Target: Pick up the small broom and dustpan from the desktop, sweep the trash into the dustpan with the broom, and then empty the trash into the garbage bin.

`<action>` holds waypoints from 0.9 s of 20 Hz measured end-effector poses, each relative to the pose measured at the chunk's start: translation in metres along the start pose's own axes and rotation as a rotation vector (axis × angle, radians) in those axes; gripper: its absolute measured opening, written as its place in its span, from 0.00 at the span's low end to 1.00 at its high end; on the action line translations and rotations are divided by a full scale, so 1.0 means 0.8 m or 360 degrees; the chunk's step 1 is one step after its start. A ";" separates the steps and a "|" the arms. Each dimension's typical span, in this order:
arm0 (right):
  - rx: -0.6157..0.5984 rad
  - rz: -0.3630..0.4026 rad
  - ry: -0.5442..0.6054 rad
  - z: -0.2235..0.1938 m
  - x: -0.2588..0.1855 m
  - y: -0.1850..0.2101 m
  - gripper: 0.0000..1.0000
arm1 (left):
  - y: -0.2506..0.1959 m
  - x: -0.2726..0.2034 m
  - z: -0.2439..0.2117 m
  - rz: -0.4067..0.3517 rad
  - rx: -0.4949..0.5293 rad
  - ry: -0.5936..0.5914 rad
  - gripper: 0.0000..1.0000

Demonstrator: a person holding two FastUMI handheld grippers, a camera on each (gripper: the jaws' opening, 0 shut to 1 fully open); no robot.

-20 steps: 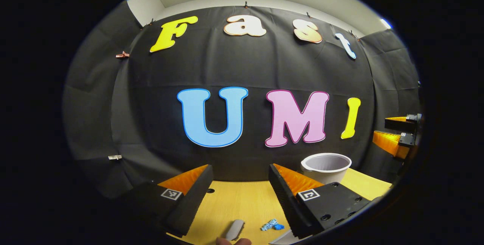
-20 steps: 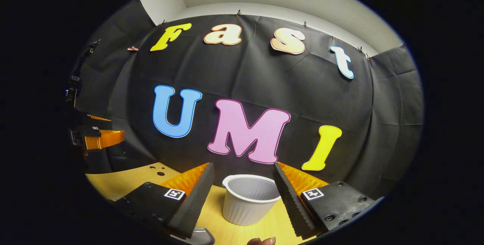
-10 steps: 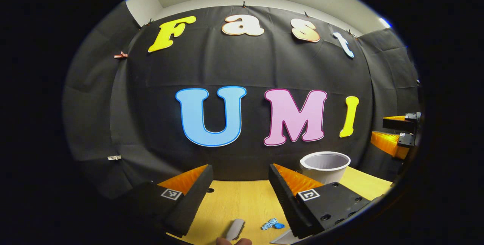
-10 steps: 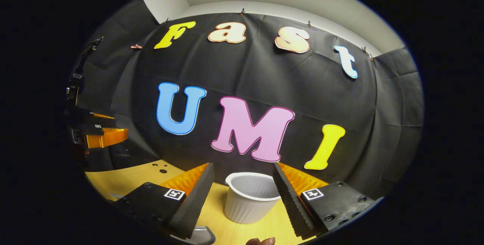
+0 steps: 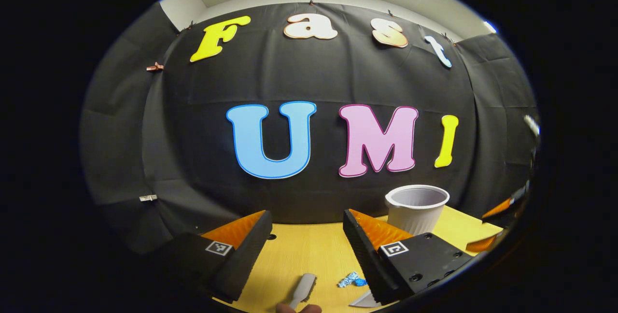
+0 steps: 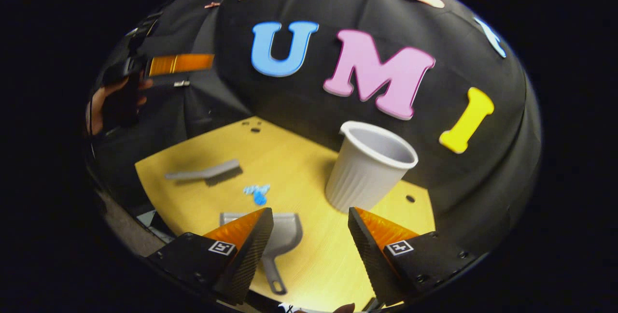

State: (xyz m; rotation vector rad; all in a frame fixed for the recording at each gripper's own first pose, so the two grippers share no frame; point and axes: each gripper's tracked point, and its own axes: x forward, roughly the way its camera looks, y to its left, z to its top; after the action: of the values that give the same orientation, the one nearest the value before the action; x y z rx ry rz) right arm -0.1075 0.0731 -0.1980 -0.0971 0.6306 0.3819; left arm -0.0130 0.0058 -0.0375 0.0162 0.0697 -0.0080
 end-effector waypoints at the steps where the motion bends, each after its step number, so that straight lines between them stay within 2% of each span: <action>1: 0.0002 0.0033 0.0076 -0.021 0.007 0.010 0.97 | 0.001 0.000 -0.001 0.0000 0.0001 0.0004 0.95; 7: 0.0156 0.0309 0.0526 -0.154 0.040 0.064 0.97 | 0.002 -0.006 -0.009 0.0005 0.0015 0.0027 0.95; 10: 0.0188 0.0371 0.0726 -0.209 0.063 0.071 0.98 | 0.006 -0.013 -0.016 0.0025 0.0037 0.0038 0.95; 13: 0.0163 0.0393 0.0830 -0.238 0.082 0.078 0.97 | 0.010 -0.020 -0.017 0.0041 0.0052 0.0049 0.95; 18: 0.0063 0.0438 0.0893 -0.248 0.112 0.092 0.97 | 0.017 -0.030 -0.026 0.0069 0.0055 0.0072 0.95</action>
State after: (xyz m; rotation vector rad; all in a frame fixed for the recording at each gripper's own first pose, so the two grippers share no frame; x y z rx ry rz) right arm -0.1790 0.1296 -0.4092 -0.0793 1.2121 0.6153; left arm -0.0386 0.0197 -0.0560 0.0526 0.1141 0.0342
